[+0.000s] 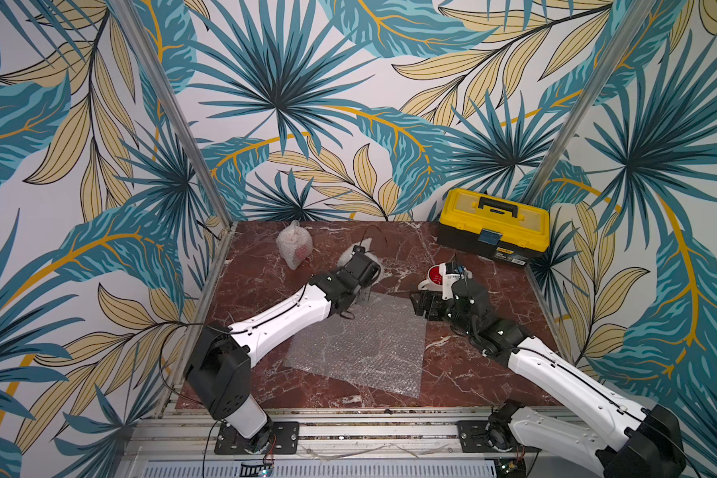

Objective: Wrap mugs in bubble wrap
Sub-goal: Place the bubble wrap at the center of the board.

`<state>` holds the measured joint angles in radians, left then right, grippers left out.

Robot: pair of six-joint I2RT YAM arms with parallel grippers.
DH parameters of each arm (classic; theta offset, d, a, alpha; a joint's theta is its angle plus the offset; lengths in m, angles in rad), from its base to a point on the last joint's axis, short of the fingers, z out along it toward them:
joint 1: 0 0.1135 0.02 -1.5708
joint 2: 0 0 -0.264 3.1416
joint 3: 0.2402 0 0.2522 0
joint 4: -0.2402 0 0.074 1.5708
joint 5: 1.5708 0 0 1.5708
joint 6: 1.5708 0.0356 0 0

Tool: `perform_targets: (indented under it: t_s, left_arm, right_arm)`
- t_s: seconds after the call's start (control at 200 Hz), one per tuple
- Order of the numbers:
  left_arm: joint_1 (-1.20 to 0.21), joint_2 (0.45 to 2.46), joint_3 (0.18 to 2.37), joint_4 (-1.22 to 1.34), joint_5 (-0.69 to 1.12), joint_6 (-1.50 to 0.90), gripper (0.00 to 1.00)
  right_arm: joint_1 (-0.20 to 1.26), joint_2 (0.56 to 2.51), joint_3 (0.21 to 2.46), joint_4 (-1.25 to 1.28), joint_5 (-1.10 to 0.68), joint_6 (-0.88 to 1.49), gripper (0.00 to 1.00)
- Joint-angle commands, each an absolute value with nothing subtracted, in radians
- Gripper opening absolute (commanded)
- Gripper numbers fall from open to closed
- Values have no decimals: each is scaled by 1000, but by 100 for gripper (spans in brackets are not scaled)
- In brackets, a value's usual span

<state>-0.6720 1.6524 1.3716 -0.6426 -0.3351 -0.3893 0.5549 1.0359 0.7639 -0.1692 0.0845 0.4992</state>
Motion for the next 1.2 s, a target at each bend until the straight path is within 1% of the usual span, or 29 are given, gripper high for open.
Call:
perform_targets:
  t_s: [0.0,0.055,0.16,0.275,0.516,0.686,0.726,0.761,0.821,0.871,0.906,1.026,1.152,1.192]
  left_arm:
    - [-568,1736,1504,-604,-292,-260,0]
    - [-520,1783,1550,-602,-275,-236,0]
    - [-436,1867,1628,-590,-231,-213,0]
    - [-373,1959,1708,-578,-193,-183,0]
    - [-306,2102,1823,-578,-165,-157,0]
    - [-289,2152,1827,-580,-188,-148,0]
    - [-288,2159,1824,-583,-190,-149,12]
    - [-285,2159,1820,-584,-187,-152,28]
    - [-282,2150,1807,-586,-170,-168,51]
    - [-283,2132,1792,-586,-152,-180,66]
    - [-283,2115,1782,-586,-137,-187,74]
    - [-287,2017,1713,-586,-113,-253,89]
    - [-316,1875,1583,-577,-115,-344,99]
    - [-336,1827,1533,-566,-122,-362,100]
  right_arm:
    - [551,1000,783,-208,24,455,92]
    - [551,982,802,-268,15,446,93]
    - [549,943,814,-306,17,445,99]
    - [549,906,802,-313,15,440,100]
    - [547,902,809,-376,35,430,100]
    - [544,913,821,-455,171,472,100]
    - [541,918,826,-480,207,483,100]
    - [539,923,831,-500,247,497,100]
    - [534,936,839,-551,319,522,100]
    - [527,953,851,-593,367,543,100]
    - [519,968,857,-623,397,562,100]
    - [475,1040,870,-655,418,639,100]
    - [437,1137,878,-596,357,721,100]
    - [425,1172,879,-563,330,736,99]
